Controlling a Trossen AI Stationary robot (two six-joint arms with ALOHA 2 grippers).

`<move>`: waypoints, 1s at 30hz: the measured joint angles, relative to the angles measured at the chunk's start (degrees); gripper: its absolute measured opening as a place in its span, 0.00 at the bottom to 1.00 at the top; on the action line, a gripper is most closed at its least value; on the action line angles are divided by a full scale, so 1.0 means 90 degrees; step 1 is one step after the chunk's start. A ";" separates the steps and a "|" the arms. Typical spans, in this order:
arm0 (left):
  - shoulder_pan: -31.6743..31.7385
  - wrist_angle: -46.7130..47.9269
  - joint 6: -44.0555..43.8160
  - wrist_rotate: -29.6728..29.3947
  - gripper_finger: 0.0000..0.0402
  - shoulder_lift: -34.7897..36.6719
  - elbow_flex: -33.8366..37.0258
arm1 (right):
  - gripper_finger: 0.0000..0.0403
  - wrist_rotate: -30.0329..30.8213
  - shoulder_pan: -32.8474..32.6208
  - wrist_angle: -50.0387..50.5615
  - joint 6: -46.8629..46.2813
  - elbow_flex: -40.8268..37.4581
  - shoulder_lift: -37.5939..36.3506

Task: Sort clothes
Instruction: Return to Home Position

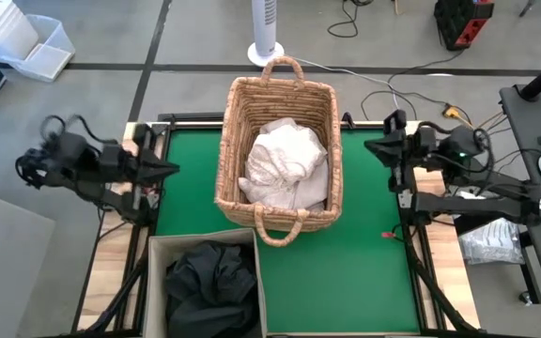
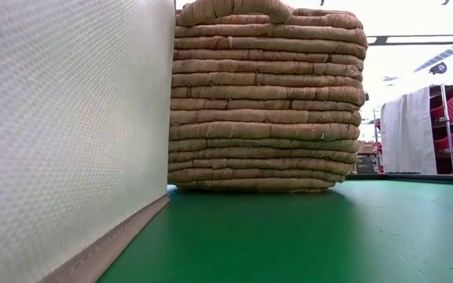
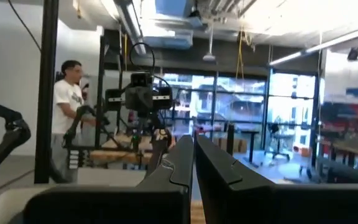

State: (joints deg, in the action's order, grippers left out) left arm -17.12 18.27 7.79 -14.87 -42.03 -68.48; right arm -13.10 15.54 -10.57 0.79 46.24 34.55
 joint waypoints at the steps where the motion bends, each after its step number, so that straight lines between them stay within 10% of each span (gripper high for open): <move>1: 0.0000 -0.0242 0.0000 0.0000 0.00 0.0197 0.0343 | 0.02 -0.0166 0.0109 -0.0017 -0.0107 -0.0085 -0.0012; 10: -0.0002 -0.1324 -0.0671 0.0053 0.00 0.1805 0.2641 | 0.02 -0.1402 0.0424 -0.0258 -0.0843 -0.0919 -0.0441; 23: -0.0002 -0.3234 -0.1314 0.0267 0.00 0.4015 0.5419 | 0.02 -0.1450 0.0414 -0.0345 -0.2047 -0.3006 -0.3795; 30: -0.0007 -0.3449 -0.1268 0.0227 0.00 0.4661 0.6302 | 0.02 -0.1985 0.0400 -0.1109 -0.2918 -0.3930 -0.3594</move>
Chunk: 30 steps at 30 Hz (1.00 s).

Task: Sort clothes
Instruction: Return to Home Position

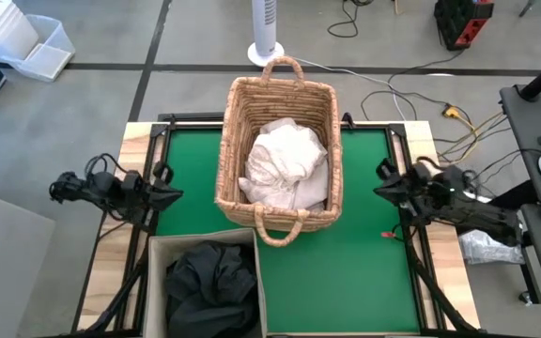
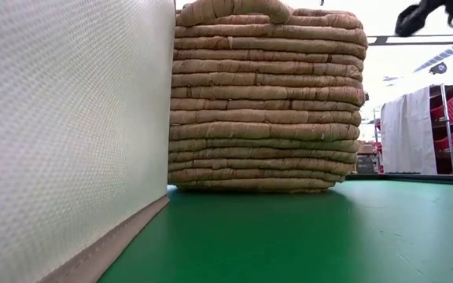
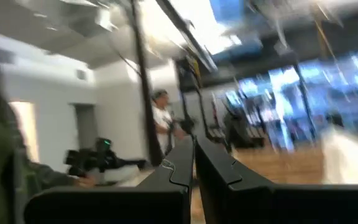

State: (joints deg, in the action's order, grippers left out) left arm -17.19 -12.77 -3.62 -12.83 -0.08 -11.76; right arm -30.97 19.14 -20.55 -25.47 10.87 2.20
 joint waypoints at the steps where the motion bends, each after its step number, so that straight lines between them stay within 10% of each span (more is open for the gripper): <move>1: 0.0000 -0.0023 -0.0014 0.0001 0.00 -0.0004 0.0087 | 0.02 0.0064 0.0005 0.0064 -0.0080 -0.0120 0.0014; 7: 0.0002 0.0328 0.0532 -0.0009 0.00 -0.0106 0.0239 | 0.02 0.0171 0.0000 0.0029 -0.0138 -0.0673 0.0024; 16: 0.0000 0.1601 0.1645 -0.0060 0.00 -0.0014 0.0193 | 0.03 -0.0330 0.0005 0.1643 0.3965 -0.1085 0.0036; 30: 0.0010 0.1864 0.1554 -0.0106 0.00 -0.0026 0.0037 | 0.03 0.0634 0.0000 0.2069 0.4455 -0.1044 0.0141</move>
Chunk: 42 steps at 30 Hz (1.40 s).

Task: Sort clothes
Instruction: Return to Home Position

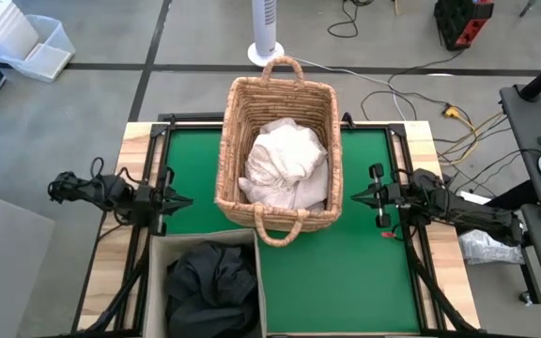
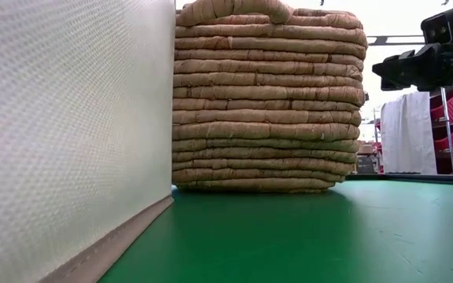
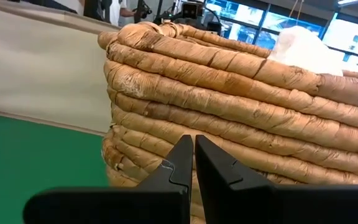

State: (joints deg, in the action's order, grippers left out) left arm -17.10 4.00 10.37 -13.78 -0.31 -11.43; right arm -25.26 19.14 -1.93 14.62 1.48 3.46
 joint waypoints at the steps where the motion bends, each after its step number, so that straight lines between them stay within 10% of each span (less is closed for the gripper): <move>1: -0.0001 0.0153 -0.0085 0.0037 0.00 -0.0003 -0.0099 | 0.03 -0.0003 0.0000 0.0001 -0.0041 0.0000 0.0000; 10: 0.0014 0.2144 -0.0991 -0.1089 0.00 0.0021 -0.1227 | 0.03 -0.0007 0.0000 -0.0004 -0.0128 0.0000 0.0002; 19: 0.0006 0.2000 -0.2635 -0.2199 0.00 -0.0258 0.0015 | 0.03 -0.0003 0.0002 -0.0010 -0.0129 -0.0005 0.0002; 32: 0.0002 0.0295 -0.0110 -0.1448 0.00 -0.0123 0.0840 | 0.03 -0.0015 0.0002 0.0000 -0.0171 -0.0007 0.0012; 42: 0.0002 0.0240 -0.0227 -0.1461 0.00 -0.0165 0.0844 | 0.03 -0.0014 0.0002 -0.0032 -0.3061 -0.0012 0.0005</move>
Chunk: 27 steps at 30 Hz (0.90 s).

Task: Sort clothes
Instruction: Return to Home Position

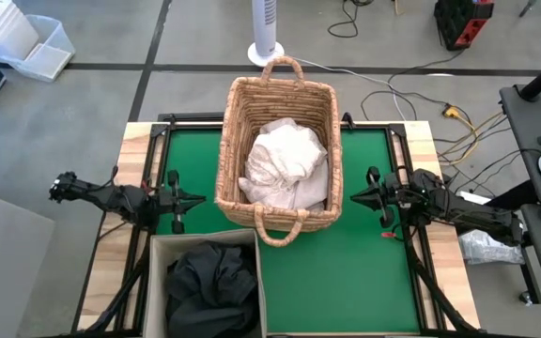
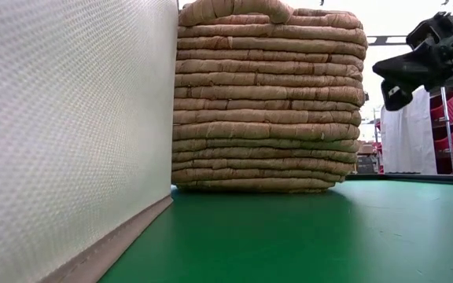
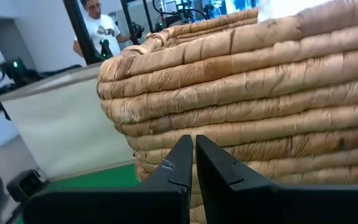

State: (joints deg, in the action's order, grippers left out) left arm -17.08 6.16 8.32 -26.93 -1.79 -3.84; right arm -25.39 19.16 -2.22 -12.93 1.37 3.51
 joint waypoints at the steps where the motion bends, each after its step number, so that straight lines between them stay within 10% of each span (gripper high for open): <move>1: 0.0000 -0.0001 -0.0001 -0.0001 0.00 0.0001 0.0000 | 0.03 0.0002 0.0000 0.0000 -0.0120 0.0000 0.0000; 27: 0.0000 -0.0011 -0.0003 -0.0001 0.00 -0.0008 0.0002 | 0.03 0.0005 0.0000 -0.0012 -0.0229 -0.0002 0.0002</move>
State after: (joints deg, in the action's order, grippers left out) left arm -17.08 6.07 8.29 -26.94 -1.87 -3.81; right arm -25.34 19.16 -2.33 -14.99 1.34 3.53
